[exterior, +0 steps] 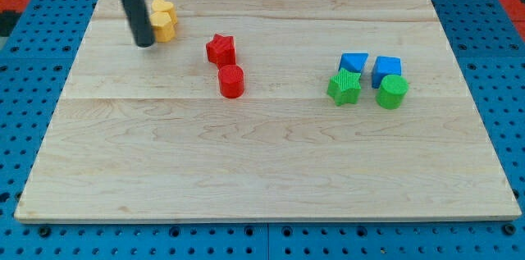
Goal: Push the yellow blocks to the top center of the board
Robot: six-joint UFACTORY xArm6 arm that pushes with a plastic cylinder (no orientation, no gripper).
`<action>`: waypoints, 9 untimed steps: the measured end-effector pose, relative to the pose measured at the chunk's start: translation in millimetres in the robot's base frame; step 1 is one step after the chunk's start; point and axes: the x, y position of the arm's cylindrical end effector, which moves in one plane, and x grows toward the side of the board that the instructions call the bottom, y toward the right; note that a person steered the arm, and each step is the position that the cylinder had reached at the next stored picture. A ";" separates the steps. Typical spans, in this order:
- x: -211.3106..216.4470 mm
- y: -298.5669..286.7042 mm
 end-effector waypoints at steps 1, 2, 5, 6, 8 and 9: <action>-15.6 19.9; -24.2 118.1; -20.2 134.2; -12.0 81.4; -81.6 154.6; -81.5 185.9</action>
